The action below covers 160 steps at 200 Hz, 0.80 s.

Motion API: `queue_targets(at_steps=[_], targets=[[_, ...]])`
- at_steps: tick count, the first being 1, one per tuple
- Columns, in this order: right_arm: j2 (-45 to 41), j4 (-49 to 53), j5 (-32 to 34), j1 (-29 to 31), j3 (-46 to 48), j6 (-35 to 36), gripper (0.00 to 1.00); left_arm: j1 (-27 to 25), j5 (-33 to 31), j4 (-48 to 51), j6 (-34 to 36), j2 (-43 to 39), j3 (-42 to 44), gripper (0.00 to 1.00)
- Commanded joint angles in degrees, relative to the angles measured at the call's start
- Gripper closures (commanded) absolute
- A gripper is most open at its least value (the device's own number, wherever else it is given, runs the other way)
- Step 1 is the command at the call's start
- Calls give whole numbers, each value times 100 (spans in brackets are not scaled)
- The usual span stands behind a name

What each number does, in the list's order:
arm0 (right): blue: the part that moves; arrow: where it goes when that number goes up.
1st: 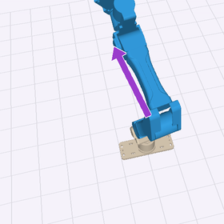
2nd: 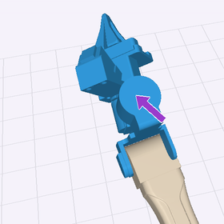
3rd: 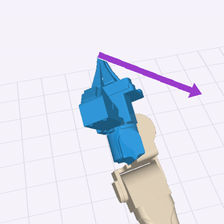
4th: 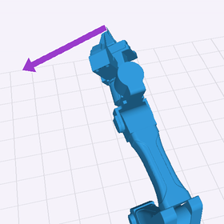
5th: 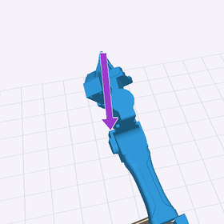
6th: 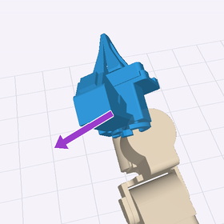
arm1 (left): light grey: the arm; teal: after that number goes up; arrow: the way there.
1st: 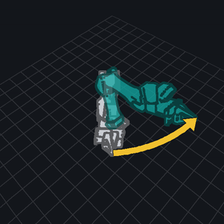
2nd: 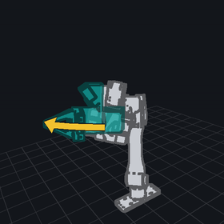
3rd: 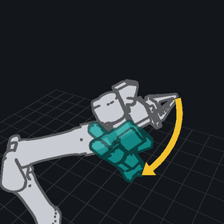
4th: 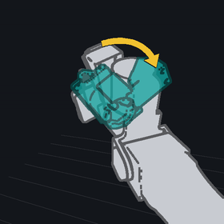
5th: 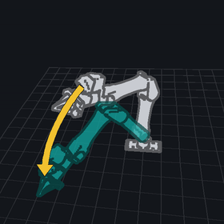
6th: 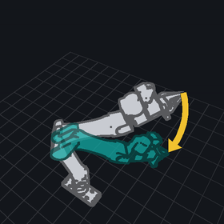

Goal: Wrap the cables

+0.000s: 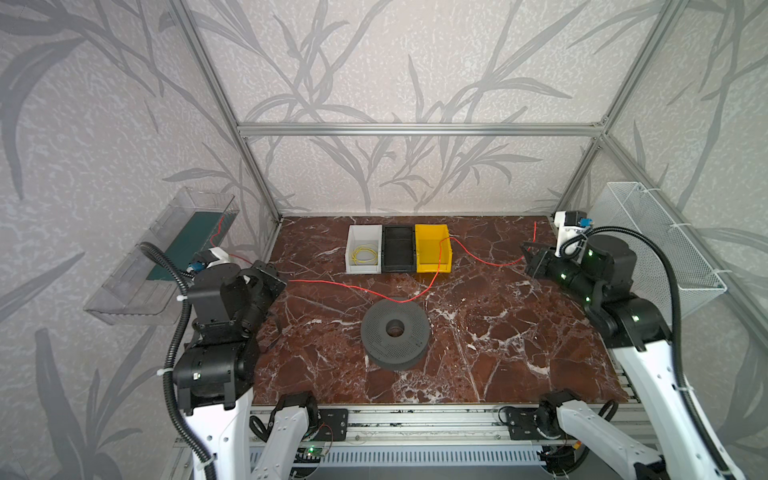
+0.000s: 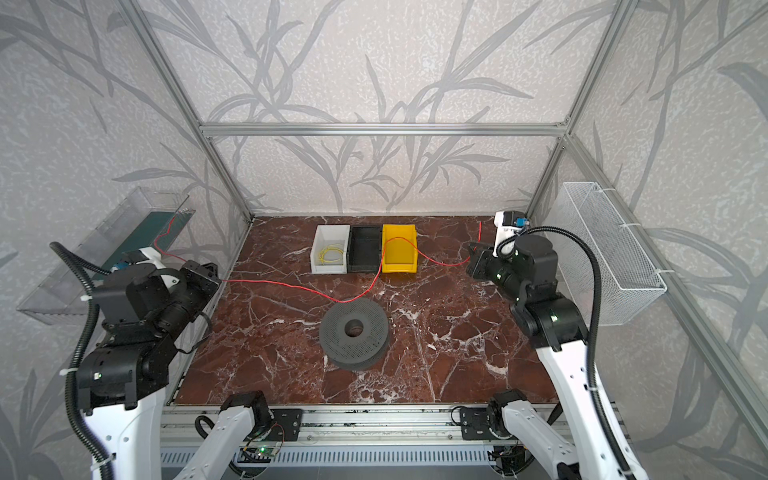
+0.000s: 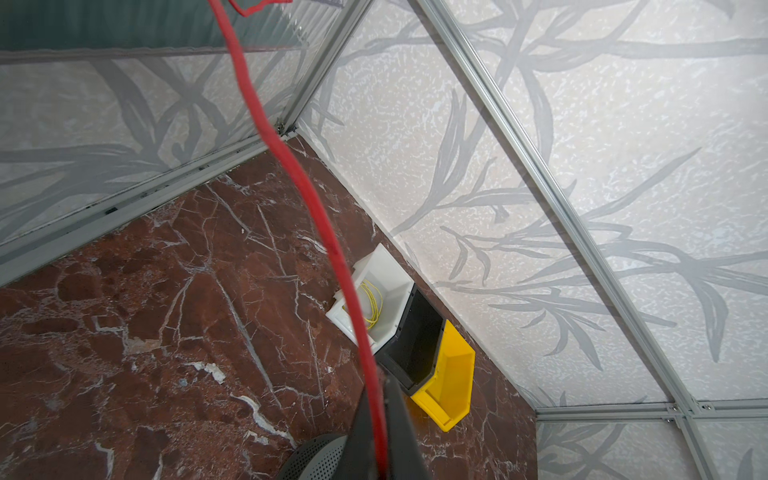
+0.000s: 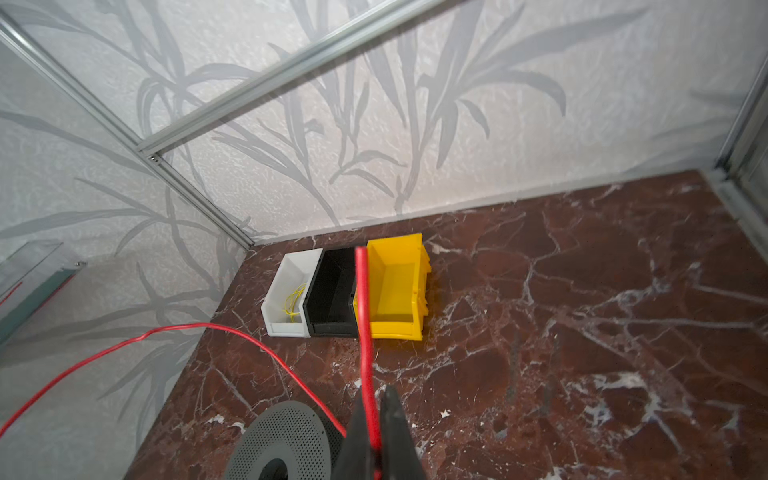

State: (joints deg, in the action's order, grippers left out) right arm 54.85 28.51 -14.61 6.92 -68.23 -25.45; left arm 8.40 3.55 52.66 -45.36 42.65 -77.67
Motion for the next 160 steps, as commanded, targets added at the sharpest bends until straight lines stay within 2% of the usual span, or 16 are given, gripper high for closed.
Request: queue_targets(at_steps=[1, 18, 48, 70, 94, 111, 160], targets=[[531, -1081, -1970, -869, -34, -915, 100, 71, -230, 543, 421, -157, 160, 100], [1176, -1792, -2625, -1354, 31, -1597, 100, 69, -156, 768, 605, -218, 182, 100], [1796, -2640, -2789, -1977, 386, -2152, 100, 70, -730, 1299, 841, -256, -78, 100], [2010, -2847, -2679, -2150, 719, -2145, 100, 69, -971, 1359, 871, -279, -312, 100], [2096, -2872, -2138, -2112, 1087, -1866, 100, 67, -1095, 1368, 1011, -147, -525, 100], [2282, -3018, -1984, -2107, 1243, -1756, 100, 61, -1167, 1406, 1161, -99, -777, 100], [2997, -3149, -1849, -2107, 1358, -1503, 100, 47, -964, 1466, 1441, 40, -1025, 100]])
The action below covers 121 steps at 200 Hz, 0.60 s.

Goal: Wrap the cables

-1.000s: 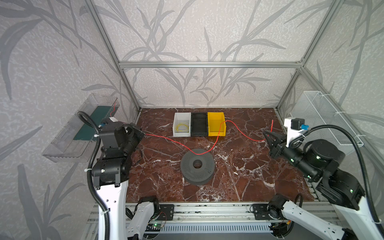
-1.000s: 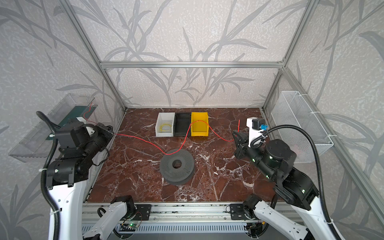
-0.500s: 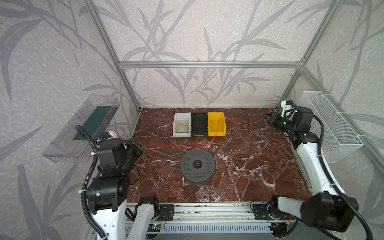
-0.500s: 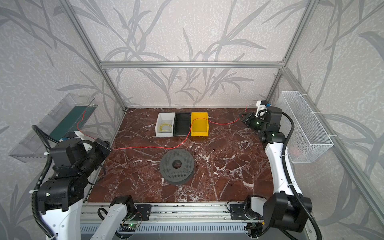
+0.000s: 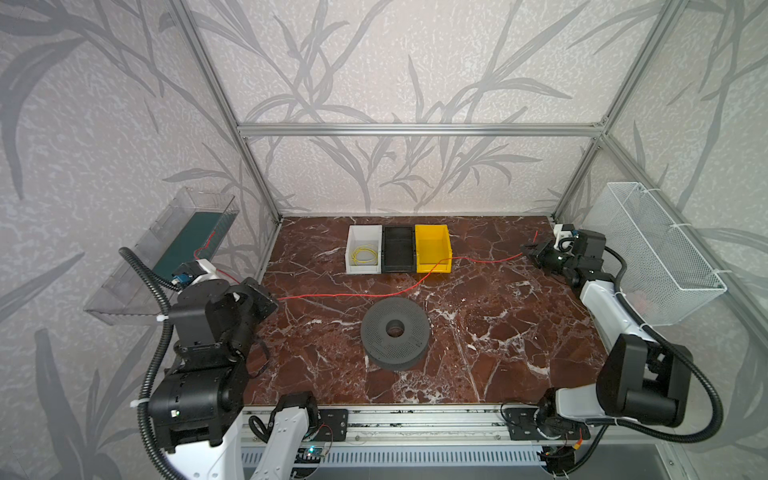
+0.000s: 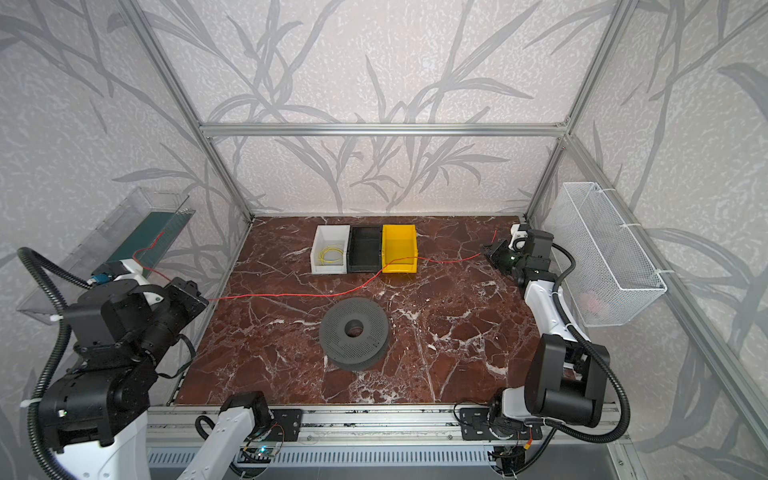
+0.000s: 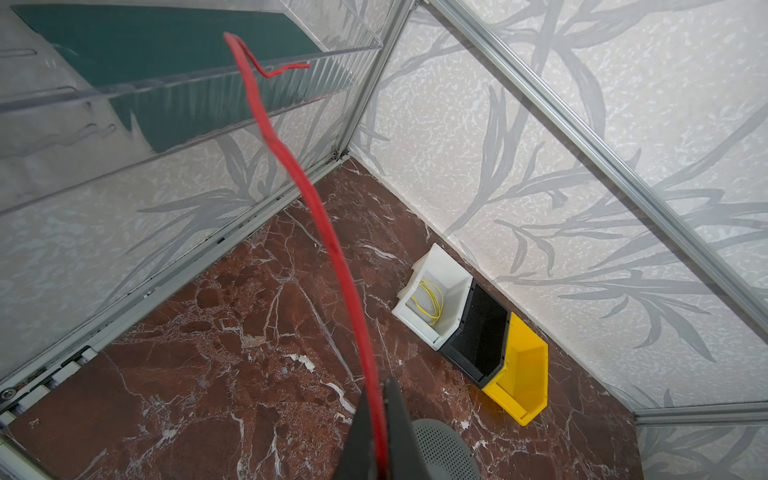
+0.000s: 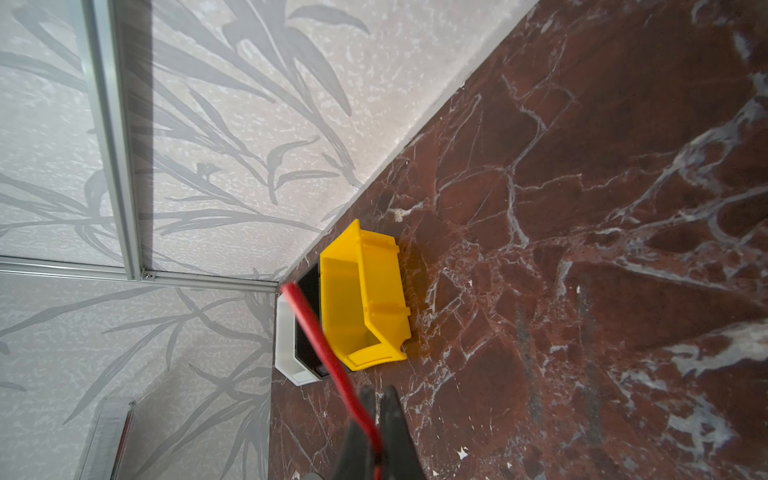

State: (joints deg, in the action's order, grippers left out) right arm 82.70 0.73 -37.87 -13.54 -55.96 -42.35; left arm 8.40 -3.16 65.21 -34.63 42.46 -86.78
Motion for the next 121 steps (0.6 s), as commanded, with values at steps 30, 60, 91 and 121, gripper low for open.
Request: queue_targets(at_steps=[30, 60, 91, 121], targets=[[518, -254, 831, -136, 214, 458, 100, 40, -385, 249, 566, 87, -247, 100], [719, -340, 1074, -248, 391, 431, 100, 25, -506, 276, 669, 116, -274, 100], [722, -434, 1578, -321, 637, 484, 100, 26, -673, 328, 782, 107, -255, 100], [922, -308, 1647, -389, 590, 550, 100, 21, -686, 319, 858, 140, -305, 100]])
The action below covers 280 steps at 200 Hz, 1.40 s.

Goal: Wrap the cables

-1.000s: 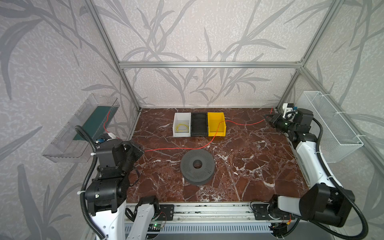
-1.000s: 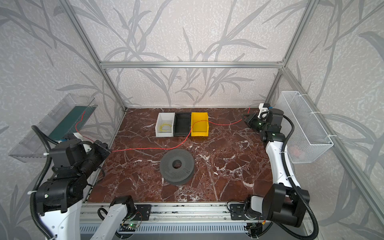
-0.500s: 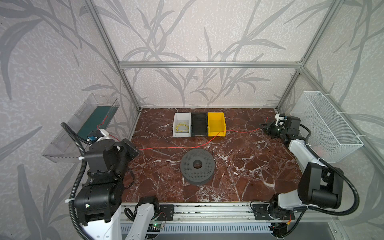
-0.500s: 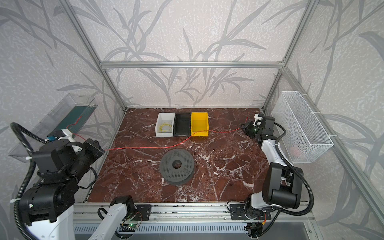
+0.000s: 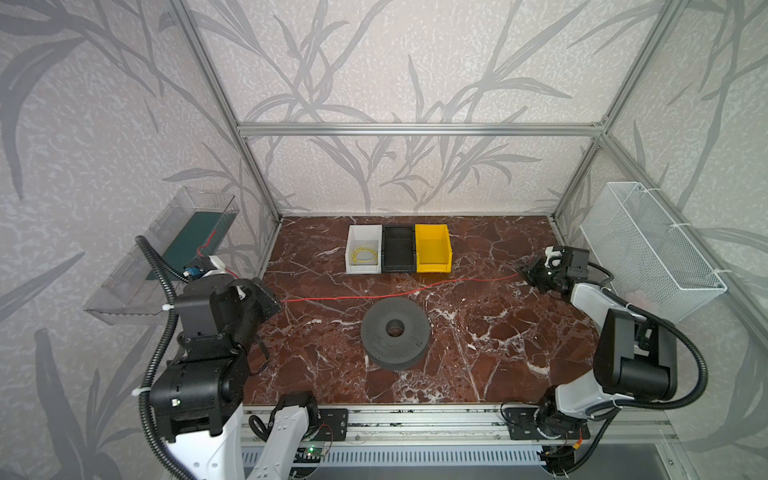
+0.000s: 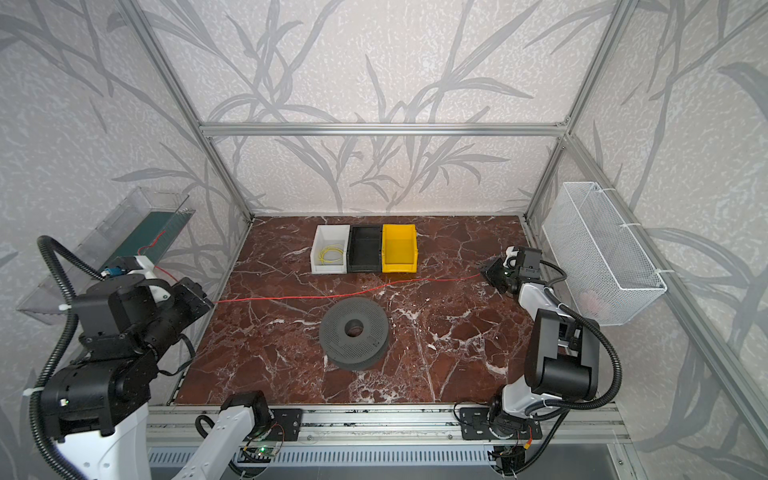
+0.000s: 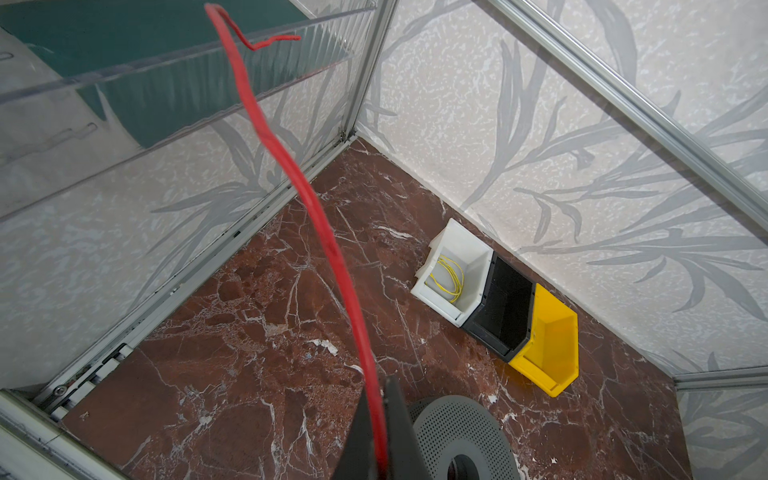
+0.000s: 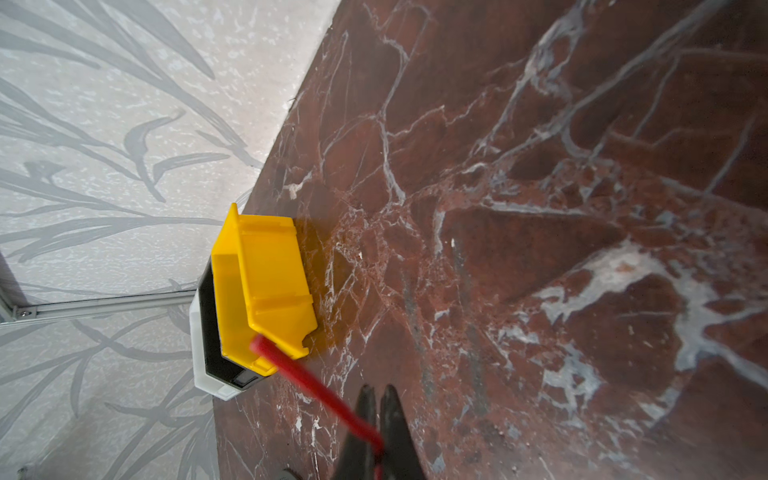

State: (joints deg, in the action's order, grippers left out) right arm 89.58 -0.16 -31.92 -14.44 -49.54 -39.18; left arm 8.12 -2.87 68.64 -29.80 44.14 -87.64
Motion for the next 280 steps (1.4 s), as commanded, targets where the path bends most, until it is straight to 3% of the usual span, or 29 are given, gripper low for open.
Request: queue_targets(at_steps=[1, 65, 110, 153, 162, 184, 203, 243, 262, 280], targets=[[243, -215, 1054, -298, -54, 234, 100, 49, -710, -21, 373, -24, -219, 100], [789, -98, 985, -474, -226, 193, 100, -265, -654, 119, 541, 182, -370, 100], [1078, -237, 816, -195, -306, 229, 100, -260, 616, -248, 361, 375, -92, 100], [1065, 156, 469, -51, -710, 578, 100, -282, 1455, -1294, -527, 65, 1055, 100], [994, 331, 467, 46, -788, 678, 92, -310, 1564, -1637, -755, -11, 1321, 100], [715, 724, 566, 260, -872, 955, 58, -486, 1444, -2079, -1084, -50, 1664, 100], [439, 984, 591, 299, -864, 1129, 42, -795, 1125, -2324, -1257, -41, 1770, 100], [-610, 1524, 722, 389, -803, 1469, 35, -1587, 322, -2907, -1691, 7, 2100, 100], [-1193, 2005, 810, 664, -1055, 1723, 35, -1968, 208, -3573, -2002, -16, 2582, 100], [-1738, 2267, 896, 1121, -1352, 1968, 35, -2525, -413, -3850, -2015, 54, 2843, 100]])
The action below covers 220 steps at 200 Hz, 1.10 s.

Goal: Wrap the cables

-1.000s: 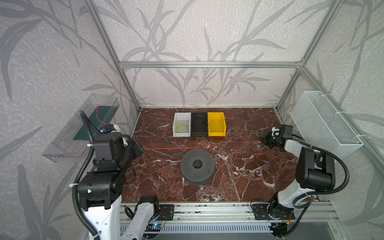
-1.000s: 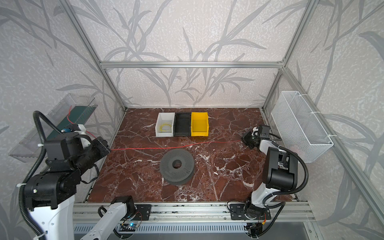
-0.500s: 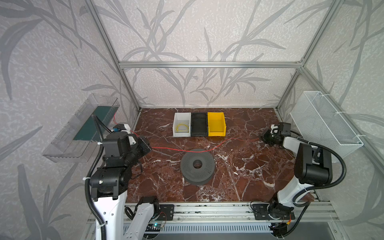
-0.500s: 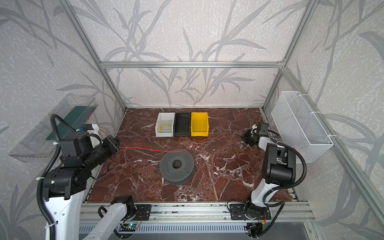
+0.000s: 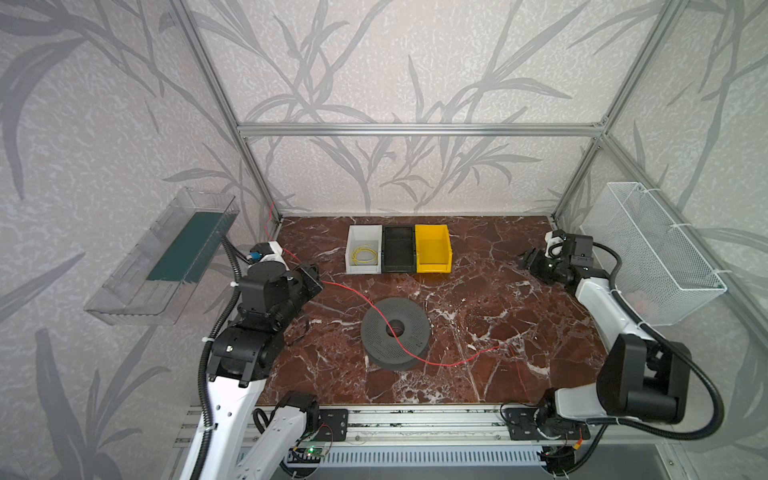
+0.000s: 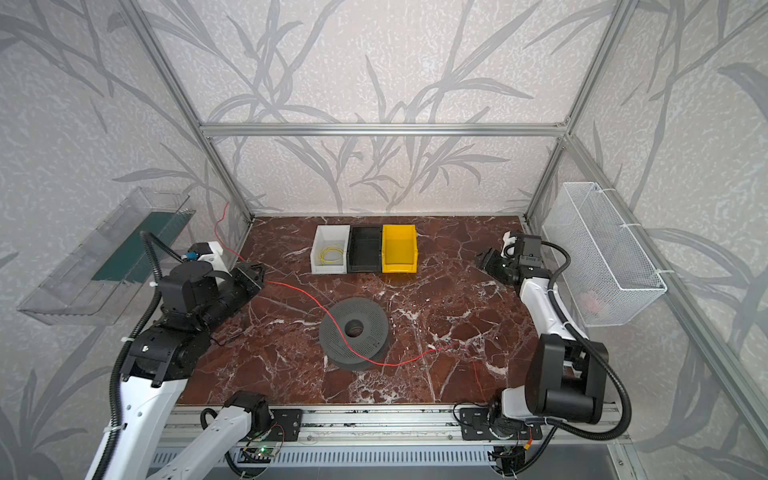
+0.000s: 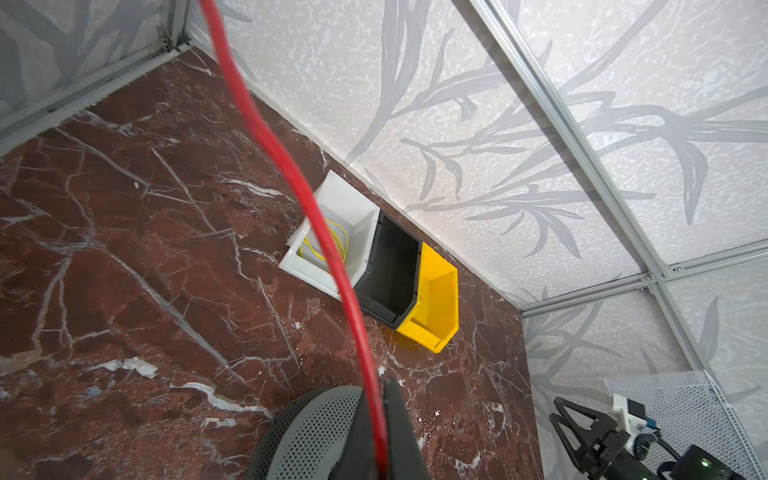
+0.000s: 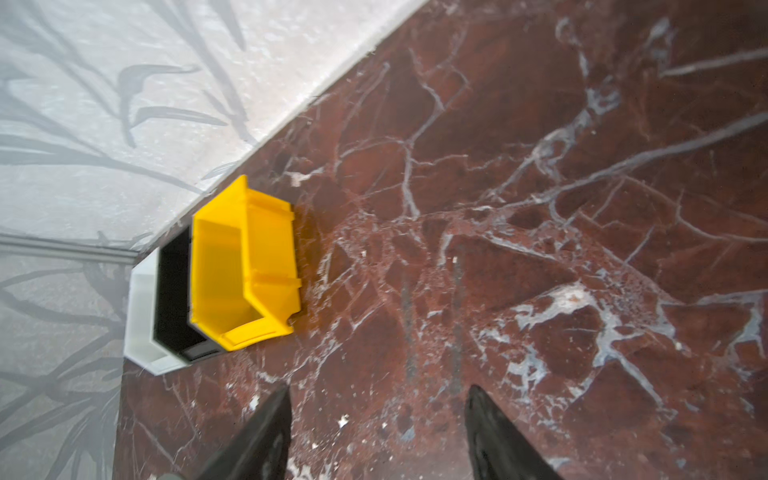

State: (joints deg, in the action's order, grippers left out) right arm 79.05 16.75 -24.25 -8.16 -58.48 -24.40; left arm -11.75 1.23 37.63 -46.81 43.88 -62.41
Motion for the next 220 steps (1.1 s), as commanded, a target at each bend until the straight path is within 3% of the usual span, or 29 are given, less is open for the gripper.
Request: queue_targets(at_steps=[1, 18, 40, 55, 92, 125, 150, 189, 220], targets=[[-709, 579, 135, 523, -469, 508, 35, -570, -856, -766, -313, 83, 332, 100], [-1116, 621, 121, 1088, -760, 760, 34, -1034, -1341, -1231, -264, 92, 646, 100], [-1185, 864, -554, 1633, -1326, 896, 32, -1369, -1573, -1797, -226, 276, 882, 100], [-990, 1005, -1304, 2066, -1761, 910, 31, -1543, -1626, -2064, -161, 518, 872, 100], [-322, 985, -2201, 3339, -2519, 1123, 28, -1975, -1987, -2515, 188, 760, 829, 100], [198, 1808, -2453, 4195, -3208, 1605, 27, -2071, -2496, -2887, 736, 781, 1019, 100], [-172, 2350, -2381, 4557, -2638, 2118, 28, -2026, -2488, -2610, 1114, 814, 635, 100], [-860, 2183, -2399, 4596, -1250, 2030, 33, -2029, -2244, -2354, 1458, 963, 241, 100], [-1211, 2305, -2559, 4981, -1003, 2182, 34, -2016, -2196, -2259, 1724, 1118, 77, 100]])
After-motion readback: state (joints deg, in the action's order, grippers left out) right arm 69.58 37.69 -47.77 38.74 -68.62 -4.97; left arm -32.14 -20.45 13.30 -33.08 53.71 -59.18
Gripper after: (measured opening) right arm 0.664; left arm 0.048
